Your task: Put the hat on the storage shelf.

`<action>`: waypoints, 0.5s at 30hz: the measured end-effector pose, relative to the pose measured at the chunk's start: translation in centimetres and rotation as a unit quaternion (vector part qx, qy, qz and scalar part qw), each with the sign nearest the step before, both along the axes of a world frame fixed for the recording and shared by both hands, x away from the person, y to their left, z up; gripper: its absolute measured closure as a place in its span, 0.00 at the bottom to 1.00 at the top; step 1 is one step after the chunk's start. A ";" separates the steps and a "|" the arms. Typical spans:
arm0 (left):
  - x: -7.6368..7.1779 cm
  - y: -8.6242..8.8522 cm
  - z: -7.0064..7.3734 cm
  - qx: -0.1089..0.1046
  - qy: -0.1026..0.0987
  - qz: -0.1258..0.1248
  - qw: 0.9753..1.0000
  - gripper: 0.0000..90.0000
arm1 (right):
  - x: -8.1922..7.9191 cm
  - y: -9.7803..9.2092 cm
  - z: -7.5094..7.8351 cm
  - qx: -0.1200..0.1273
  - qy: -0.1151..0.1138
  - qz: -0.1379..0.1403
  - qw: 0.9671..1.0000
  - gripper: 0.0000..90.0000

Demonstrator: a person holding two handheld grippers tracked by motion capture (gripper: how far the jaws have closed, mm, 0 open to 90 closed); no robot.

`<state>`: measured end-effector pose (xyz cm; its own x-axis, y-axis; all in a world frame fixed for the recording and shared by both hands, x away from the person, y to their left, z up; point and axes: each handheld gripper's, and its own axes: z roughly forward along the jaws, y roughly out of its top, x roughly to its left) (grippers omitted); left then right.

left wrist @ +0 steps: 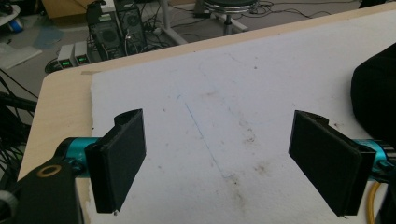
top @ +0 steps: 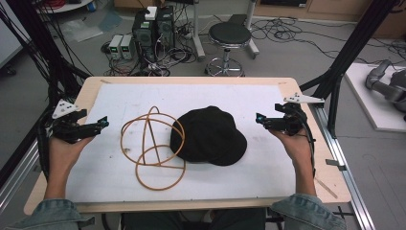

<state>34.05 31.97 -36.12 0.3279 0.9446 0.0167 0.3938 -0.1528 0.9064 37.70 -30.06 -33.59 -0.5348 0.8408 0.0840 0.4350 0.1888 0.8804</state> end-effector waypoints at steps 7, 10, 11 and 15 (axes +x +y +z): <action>0.0 0.0 0.1 -0.001 -0.001 0.000 1.000 0.22 | -0.1 -0.1 0.1 0.001 -0.001 0.000 1.000 0.10; 0.0 0.0 0.0 0.000 -0.001 -0.001 1.000 0.22 | -0.2 0.0 0.1 0.003 -0.003 0.001 1.000 0.10; -0.1 -0.1 0.0 -0.001 -0.001 -0.001 1.000 0.22 | -0.2 0.0 0.1 0.003 -0.003 0.001 1.000 0.10; 0.0 -0.2 -0.1 0.002 0.001 -0.003 1.000 0.22 | -0.1 0.2 0.1 0.003 -0.002 0.001 1.000 0.10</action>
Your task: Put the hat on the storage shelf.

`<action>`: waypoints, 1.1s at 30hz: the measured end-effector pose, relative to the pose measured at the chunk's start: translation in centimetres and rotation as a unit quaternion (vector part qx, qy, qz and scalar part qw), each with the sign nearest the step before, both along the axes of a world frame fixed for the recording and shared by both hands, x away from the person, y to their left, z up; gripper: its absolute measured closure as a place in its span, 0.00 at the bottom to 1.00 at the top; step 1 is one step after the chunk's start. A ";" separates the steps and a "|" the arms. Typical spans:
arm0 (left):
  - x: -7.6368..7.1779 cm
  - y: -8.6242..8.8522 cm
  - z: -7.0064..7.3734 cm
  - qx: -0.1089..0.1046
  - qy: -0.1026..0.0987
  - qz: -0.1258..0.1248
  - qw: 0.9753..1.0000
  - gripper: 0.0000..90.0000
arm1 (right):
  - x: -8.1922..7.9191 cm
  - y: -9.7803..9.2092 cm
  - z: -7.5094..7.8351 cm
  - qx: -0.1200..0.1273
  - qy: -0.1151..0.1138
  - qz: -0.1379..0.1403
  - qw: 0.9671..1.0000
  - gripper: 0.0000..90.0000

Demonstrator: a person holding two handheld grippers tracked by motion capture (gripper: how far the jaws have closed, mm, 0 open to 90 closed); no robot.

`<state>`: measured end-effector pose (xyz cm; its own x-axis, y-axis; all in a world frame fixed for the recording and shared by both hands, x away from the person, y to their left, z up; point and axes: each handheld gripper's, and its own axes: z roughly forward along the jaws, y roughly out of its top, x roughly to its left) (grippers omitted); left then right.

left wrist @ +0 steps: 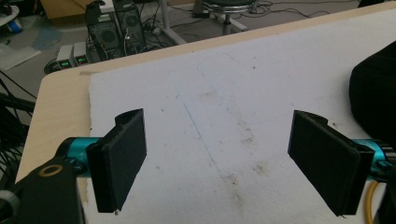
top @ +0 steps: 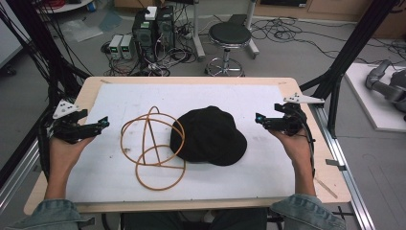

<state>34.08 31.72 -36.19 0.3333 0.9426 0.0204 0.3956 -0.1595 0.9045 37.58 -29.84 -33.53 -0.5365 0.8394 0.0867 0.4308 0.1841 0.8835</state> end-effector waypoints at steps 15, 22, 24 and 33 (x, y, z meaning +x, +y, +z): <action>-0.2 -0.1 0.0 0.004 -0.002 -0.003 1.000 0.22 | 0.3 1.7 0.0 -0.003 -0.005 0.020 1.000 0.10; -0.6 0.3 -0.2 0.003 -0.002 0.001 1.000 0.22 | 0.7 3.0 -0.1 -0.009 -0.006 0.035 0.999 0.10; -0.8 0.4 -0.2 0.001 -0.003 0.004 1.000 0.22 | 0.9 3.6 -0.2 -0.010 -0.006 0.041 0.999 0.10; -1.6 0.8 -0.4 0.007 -0.002 0.006 1.000 0.22 | 1.7 6.1 -0.6 -0.016 -0.005 0.066 0.998 0.10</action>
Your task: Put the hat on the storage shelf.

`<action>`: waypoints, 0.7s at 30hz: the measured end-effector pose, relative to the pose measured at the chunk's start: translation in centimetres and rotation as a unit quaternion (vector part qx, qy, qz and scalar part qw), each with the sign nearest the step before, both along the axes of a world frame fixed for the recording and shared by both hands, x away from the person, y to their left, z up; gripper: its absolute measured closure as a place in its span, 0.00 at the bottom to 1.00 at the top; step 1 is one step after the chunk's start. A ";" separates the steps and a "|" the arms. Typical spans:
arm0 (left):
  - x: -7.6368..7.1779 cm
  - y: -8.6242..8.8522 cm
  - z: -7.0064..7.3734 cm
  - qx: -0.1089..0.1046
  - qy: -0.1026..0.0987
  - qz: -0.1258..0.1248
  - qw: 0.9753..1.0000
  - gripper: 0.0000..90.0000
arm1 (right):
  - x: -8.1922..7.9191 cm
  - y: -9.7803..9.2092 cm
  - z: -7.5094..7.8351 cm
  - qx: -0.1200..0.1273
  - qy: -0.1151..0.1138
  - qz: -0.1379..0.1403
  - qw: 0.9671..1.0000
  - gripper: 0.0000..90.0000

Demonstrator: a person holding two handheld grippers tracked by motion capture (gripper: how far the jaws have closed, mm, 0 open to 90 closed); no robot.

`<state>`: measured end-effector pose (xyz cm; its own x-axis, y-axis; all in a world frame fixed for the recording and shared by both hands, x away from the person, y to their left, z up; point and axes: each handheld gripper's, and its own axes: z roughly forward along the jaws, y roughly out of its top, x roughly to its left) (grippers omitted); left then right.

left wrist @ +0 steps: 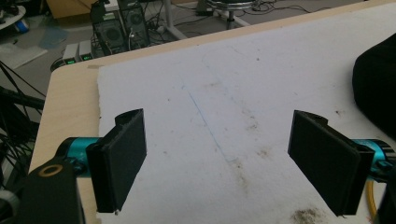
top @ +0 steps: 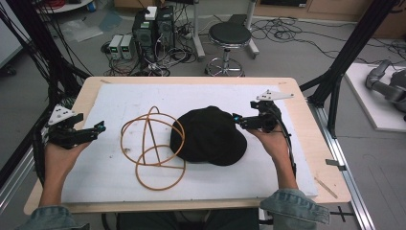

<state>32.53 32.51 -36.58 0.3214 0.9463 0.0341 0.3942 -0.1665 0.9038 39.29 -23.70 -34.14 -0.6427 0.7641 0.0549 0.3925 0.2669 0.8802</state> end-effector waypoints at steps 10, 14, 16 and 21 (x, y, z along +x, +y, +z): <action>-0.7 0.4 -0.2 0.000 0.002 0.003 1.000 0.22 | 0.5 3.1 -0.5 -0.001 0.004 0.044 0.999 0.10; -0.9 0.7 -0.2 0.000 0.003 0.005 1.000 0.22 | 0.5 5.1 -0.9 -0.011 0.004 0.076 0.997 0.10; -1.1 0.7 -0.2 0.000 0.002 0.006 1.000 0.22 | 0.4 6.1 -1.1 -0.016 0.002 0.092 0.996 0.10; -1.2 0.9 -0.2 -0.001 0.002 0.009 1.000 0.22 | 0.2 7.7 -1.3 -0.020 -0.006 0.118 0.993 0.10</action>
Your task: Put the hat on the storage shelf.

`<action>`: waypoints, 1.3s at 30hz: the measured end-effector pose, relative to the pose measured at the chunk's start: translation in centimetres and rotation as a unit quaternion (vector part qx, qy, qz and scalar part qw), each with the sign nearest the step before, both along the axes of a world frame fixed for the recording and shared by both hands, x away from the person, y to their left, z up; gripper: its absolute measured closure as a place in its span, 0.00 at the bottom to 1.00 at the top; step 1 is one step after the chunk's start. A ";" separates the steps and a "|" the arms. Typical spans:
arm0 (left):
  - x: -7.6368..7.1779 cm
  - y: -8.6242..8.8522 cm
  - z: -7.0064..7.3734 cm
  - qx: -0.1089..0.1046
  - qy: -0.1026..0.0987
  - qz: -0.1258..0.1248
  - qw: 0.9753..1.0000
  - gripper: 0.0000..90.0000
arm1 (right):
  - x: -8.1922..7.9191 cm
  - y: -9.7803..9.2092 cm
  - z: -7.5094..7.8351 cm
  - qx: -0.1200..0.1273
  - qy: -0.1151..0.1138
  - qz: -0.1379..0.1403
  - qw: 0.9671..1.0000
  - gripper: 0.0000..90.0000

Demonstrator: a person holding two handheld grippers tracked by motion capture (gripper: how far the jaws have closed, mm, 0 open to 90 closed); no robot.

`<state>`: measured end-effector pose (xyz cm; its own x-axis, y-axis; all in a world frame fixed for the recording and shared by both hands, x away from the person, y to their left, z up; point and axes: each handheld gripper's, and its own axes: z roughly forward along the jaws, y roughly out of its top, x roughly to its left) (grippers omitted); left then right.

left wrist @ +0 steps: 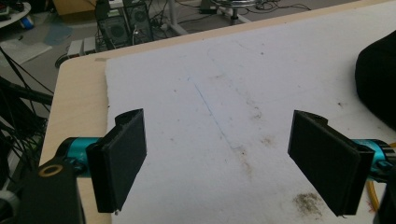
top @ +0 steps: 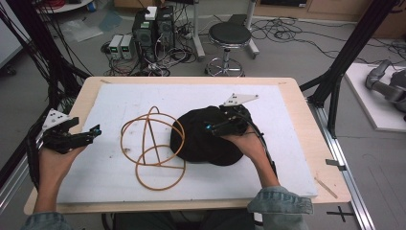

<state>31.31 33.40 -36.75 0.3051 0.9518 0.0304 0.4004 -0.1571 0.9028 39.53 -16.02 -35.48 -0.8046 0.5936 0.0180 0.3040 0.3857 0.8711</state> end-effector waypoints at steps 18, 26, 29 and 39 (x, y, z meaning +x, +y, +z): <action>0.0 0.2 -0.4 -0.001 0.007 -0.003 1.000 0.22 | 0.6 3.8 -0.6 -0.036 -0.014 0.025 0.999 0.10; 0.0 0.1 -0.5 -0.001 0.010 -0.003 1.000 0.22 | 1.0 4.1 -1.5 -0.062 0.005 0.023 0.998 0.11; 0.0 0.1 -0.5 -0.003 0.010 -0.002 1.000 0.22 | 1.2 4.4 -2.1 -0.089 0.018 0.028 0.996 0.17; 0.0 0.3 -0.5 -0.003 0.011 -0.002 1.000 0.22 | 1.3 4.7 -2.7 -0.122 0.036 0.030 0.991 0.32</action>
